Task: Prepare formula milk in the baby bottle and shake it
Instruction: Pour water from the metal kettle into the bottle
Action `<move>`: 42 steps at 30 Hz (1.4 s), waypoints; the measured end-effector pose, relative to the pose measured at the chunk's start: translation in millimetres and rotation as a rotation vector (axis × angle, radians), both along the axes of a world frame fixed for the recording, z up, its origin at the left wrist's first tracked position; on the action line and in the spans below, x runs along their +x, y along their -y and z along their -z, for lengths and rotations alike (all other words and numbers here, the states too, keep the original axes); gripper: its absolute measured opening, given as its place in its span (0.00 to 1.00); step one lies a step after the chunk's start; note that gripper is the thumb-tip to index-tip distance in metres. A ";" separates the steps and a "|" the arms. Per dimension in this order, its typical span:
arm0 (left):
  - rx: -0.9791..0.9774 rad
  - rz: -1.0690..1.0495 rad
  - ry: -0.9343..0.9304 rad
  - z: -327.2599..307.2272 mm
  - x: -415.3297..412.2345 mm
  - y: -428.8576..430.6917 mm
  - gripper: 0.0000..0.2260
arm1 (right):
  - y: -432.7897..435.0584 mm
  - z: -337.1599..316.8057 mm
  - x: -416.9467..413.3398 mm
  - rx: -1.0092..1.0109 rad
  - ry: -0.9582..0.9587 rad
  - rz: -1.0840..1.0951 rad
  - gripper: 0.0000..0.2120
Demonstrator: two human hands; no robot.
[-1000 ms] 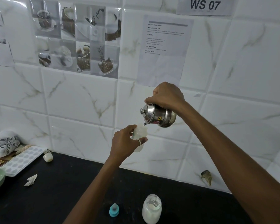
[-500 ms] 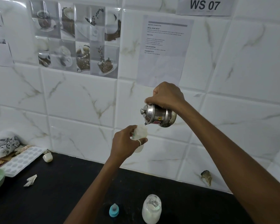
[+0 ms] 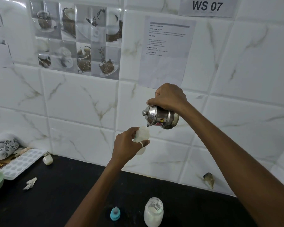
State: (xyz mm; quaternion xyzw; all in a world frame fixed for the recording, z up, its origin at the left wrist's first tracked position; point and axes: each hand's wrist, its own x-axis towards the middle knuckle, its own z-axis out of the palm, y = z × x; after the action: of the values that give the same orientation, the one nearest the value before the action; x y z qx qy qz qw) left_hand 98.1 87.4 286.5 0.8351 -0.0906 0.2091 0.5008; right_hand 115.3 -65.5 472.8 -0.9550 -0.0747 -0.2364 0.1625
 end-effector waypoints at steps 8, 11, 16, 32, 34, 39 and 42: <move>0.003 -0.003 0.005 0.5 -0.2 0.3 0.33 | -0.7 0.5 -0.1 0.010 -0.006 0.013 0.14; -0.003 -0.001 0.006 1.3 -0.5 0.0 0.33 | -0.5 1.2 -0.3 0.000 -0.006 0.008 0.12; -0.005 -0.002 0.003 2.2 -0.5 -0.7 0.33 | -0.2 1.6 -0.7 0.000 0.000 0.010 0.12; 0.004 0.009 0.019 3.6 -0.2 -0.3 0.33 | 1.7 2.9 -0.1 0.006 -0.009 0.007 0.12; -0.001 0.010 0.021 3.8 -0.5 0.0 0.33 | 2.0 3.0 0.1 0.002 -0.008 0.006 0.12; -0.011 0.014 0.020 4.3 -0.9 -0.3 0.33 | 3.4 4.7 1.5 0.007 -0.003 0.009 0.14; -0.008 0.013 0.022 4.2 -0.6 -0.4 0.33 | 5.4 6.7 1.8 0.018 -0.004 0.020 0.15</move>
State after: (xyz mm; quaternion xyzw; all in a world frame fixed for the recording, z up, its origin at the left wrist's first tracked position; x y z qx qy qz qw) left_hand 97.5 87.8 282.2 0.8301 -0.1007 0.2155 0.5042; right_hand 117.1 -71.0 466.0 -0.9547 -0.0625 -0.2370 0.1689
